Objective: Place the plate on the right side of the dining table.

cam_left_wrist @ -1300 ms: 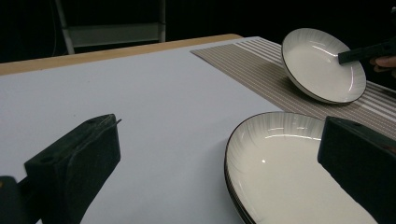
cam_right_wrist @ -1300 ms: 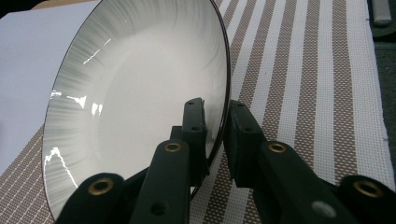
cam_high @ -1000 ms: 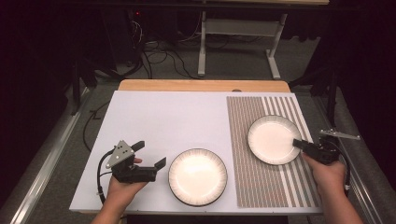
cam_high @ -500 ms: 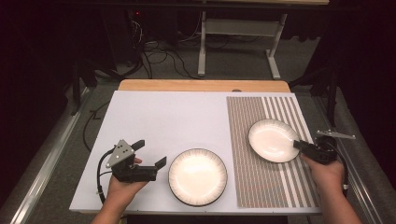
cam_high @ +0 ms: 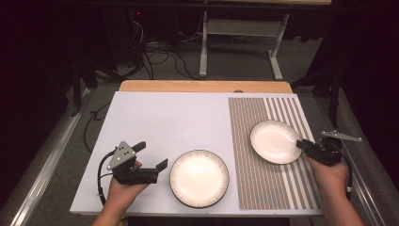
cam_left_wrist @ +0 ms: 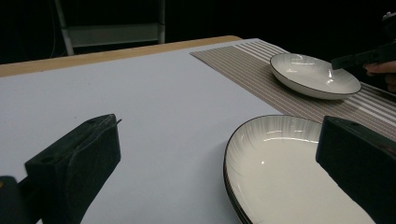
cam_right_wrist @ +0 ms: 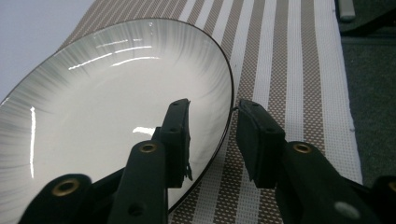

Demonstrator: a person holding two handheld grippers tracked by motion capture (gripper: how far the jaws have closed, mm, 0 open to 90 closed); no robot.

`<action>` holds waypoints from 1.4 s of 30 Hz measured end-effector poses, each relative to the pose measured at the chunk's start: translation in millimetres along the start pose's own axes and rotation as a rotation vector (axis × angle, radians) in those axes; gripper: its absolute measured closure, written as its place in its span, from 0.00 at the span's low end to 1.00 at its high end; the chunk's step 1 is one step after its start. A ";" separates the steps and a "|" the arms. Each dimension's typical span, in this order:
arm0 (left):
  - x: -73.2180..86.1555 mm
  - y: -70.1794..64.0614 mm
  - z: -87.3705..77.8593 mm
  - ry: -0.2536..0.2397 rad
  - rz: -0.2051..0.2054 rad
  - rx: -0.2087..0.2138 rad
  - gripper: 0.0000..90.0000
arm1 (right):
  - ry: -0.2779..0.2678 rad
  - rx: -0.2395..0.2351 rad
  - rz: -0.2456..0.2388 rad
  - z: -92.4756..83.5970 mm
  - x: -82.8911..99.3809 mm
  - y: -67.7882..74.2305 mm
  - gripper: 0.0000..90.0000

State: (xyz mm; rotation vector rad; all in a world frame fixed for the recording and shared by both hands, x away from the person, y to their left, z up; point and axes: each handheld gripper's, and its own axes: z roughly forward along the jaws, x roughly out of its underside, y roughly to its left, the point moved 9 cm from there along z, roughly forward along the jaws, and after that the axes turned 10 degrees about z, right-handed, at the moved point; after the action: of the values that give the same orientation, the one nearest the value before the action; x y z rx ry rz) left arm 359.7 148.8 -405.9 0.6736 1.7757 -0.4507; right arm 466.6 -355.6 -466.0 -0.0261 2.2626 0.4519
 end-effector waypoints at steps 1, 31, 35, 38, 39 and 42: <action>0.3 0.1 0.2 0.002 0.000 0.000 0.01 | -0.012 -0.001 -0.006 -1.7 -1.3 1.1 0.71; -3.7 -9.0 -8.8 -0.018 0.034 0.021 0.00 | -0.200 -0.305 -0.375 -54.1 26.6 200.1 0.01; -5.4 -9.1 -12.4 -0.035 0.024 0.029 0.00 | -0.217 -0.344 -0.376 -58.7 32.2 204.4 0.01; -5.5 -9.9 -11.2 -0.034 0.026 0.027 0.00 | -0.235 -0.339 -0.387 -61.6 34.1 196.8 0.01; -5.5 -10.2 -10.7 -0.033 0.026 0.024 0.00 | -0.237 -0.333 -0.392 -61.9 34.4 194.2 0.01; -4.5 -9.5 -10.3 -0.025 0.038 0.007 0.00 | -0.245 -0.333 -0.381 -64.1 31.5 188.5 0.01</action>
State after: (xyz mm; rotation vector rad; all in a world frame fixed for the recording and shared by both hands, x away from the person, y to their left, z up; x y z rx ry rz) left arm 347.0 146.9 -398.9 0.7025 1.7356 -0.4375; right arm 368.3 -196.4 -391.2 -0.5332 1.8647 0.5833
